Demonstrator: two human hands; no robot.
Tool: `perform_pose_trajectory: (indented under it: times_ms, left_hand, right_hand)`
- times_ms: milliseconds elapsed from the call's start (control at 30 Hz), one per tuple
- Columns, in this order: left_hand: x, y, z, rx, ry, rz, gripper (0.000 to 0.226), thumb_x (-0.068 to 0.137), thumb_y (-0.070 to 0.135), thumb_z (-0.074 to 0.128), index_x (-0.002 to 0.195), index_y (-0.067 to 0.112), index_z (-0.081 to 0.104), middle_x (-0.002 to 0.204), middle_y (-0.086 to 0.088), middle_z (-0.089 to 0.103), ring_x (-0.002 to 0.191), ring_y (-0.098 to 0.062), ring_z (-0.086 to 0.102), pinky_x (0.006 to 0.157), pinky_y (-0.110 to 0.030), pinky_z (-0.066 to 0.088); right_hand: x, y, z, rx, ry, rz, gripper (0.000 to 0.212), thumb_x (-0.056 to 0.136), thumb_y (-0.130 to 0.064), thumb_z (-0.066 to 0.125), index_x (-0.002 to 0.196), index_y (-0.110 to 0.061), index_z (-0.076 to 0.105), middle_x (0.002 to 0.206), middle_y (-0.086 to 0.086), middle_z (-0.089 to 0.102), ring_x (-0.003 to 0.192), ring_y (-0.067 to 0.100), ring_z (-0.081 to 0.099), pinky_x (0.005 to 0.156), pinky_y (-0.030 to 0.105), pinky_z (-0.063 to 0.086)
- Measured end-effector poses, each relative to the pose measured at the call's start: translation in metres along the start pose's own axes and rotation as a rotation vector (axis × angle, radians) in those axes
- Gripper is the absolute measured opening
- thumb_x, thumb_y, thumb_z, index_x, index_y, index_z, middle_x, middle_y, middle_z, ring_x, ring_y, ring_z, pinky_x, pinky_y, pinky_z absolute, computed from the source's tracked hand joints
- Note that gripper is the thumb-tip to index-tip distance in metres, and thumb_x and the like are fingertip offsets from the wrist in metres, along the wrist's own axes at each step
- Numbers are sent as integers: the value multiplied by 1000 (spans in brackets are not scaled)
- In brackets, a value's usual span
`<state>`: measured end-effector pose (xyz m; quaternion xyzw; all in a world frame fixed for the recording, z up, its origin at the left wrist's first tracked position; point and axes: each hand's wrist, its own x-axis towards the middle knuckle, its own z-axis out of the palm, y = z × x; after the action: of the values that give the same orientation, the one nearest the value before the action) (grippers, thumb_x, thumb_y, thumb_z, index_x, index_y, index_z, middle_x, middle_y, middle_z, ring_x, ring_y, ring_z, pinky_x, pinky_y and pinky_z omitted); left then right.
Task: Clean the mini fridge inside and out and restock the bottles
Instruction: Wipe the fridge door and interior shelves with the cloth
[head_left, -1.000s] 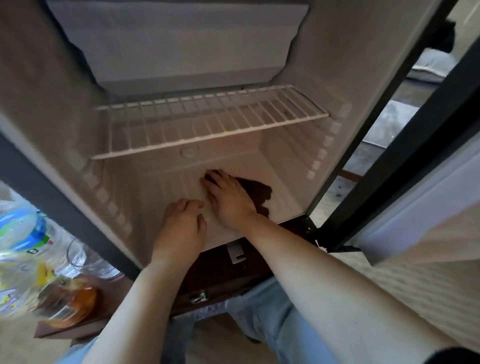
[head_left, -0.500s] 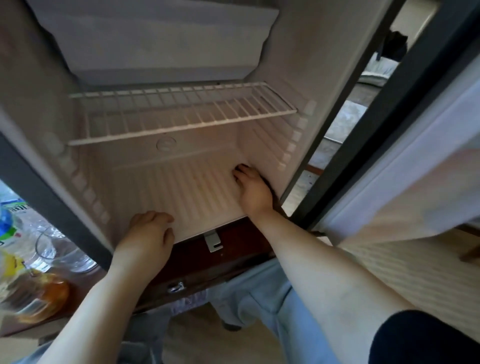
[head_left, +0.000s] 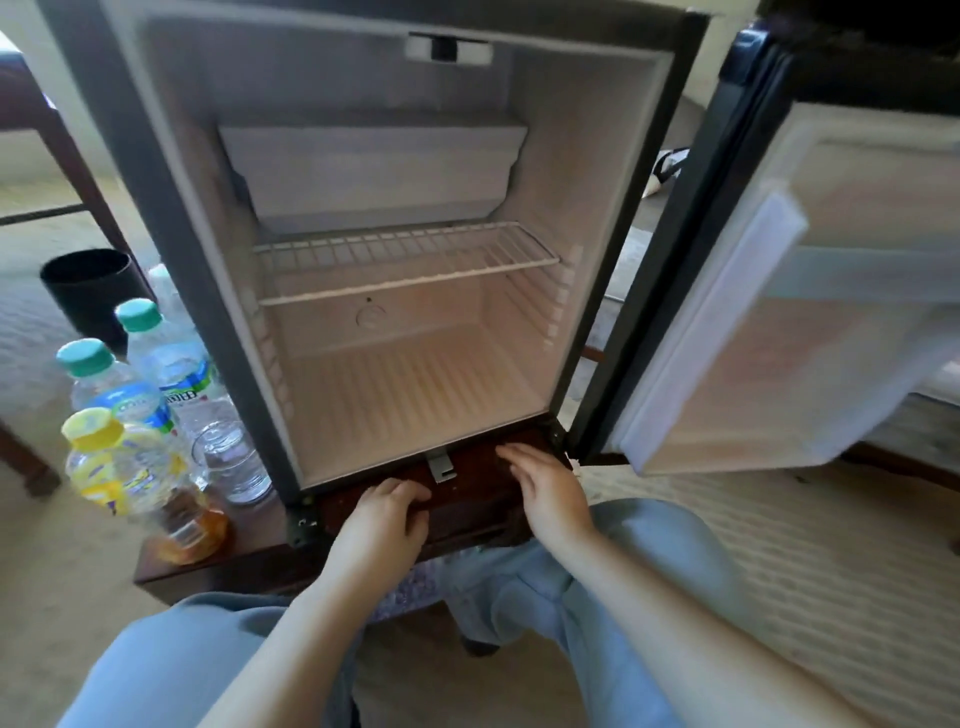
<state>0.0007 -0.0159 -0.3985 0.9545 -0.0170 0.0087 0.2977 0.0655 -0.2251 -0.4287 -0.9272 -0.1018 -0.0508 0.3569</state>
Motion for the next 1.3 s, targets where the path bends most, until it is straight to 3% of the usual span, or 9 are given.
perform_pose_trajectory:
  times_ms: [100,233,333,500,600,700,800,1100,1300]
  left_hand:
    - [-10,17,-6,-52,6,-25,27,92,26,57,119,25,61,115,8,59,106,-11,55,89,-26,47]
    - [-21,60,-14,-184,14,-8,32,88,31,64,118,26,57,104,14,64,90,-1,60,77,-11,45]
    - [-27,97,-31,-342,105,-18,32,85,34,67,113,24,55,94,16,64,83,2,60,67,-6,43]
    - [-33,126,-67,-369,194,1,41,84,29,67,122,22,52,107,13,62,86,-5,64,72,-17,47]
    - [-36,131,-84,-348,124,18,48,83,31,70,127,22,52,115,13,62,84,-2,64,75,-17,48]
    - [-40,134,-95,-414,-41,18,76,72,39,78,138,24,43,127,10,59,98,-4,65,91,-27,52]
    - [-44,141,-98,-351,20,4,88,69,42,81,141,19,35,126,10,55,104,-6,60,88,-26,51]
    - [-44,146,-120,-211,236,-43,43,77,9,67,118,15,55,101,4,62,93,-12,57,69,-16,39]
    - [-45,127,-157,-151,366,-116,11,83,19,70,79,18,60,65,9,51,71,-14,49,55,-24,31]
  right_hand:
    - [-15,-24,-18,110,6,-15,34,97,-9,50,123,-26,65,131,-6,59,122,2,50,105,10,31]
    - [-29,-74,-51,361,8,-19,31,97,-12,53,121,-26,66,124,-11,61,114,-7,49,95,-2,30]
    - [-38,-108,-75,549,2,-10,31,96,-14,56,119,-31,66,122,-12,63,114,-4,53,98,7,38]
    - [-42,-139,-106,688,-4,-14,38,91,-11,63,122,-33,62,124,-11,63,115,4,57,104,27,43]
    - [-40,-147,-116,670,51,24,29,84,-13,70,104,-29,55,110,-7,66,104,11,62,98,37,48]
    - [-37,-156,-126,567,74,50,24,82,-20,74,91,-25,53,98,-6,64,95,13,61,87,32,49]
    - [-37,-164,-134,527,72,10,22,79,-24,77,86,-20,57,93,-7,65,89,5,60,78,24,48]
    - [-27,-171,-166,487,90,-61,16,75,-21,81,73,-14,66,85,-12,66,80,-2,59,68,3,40]
    - [-12,-152,-194,295,208,-50,18,79,-26,78,72,-22,62,72,-3,66,75,18,65,67,25,47]
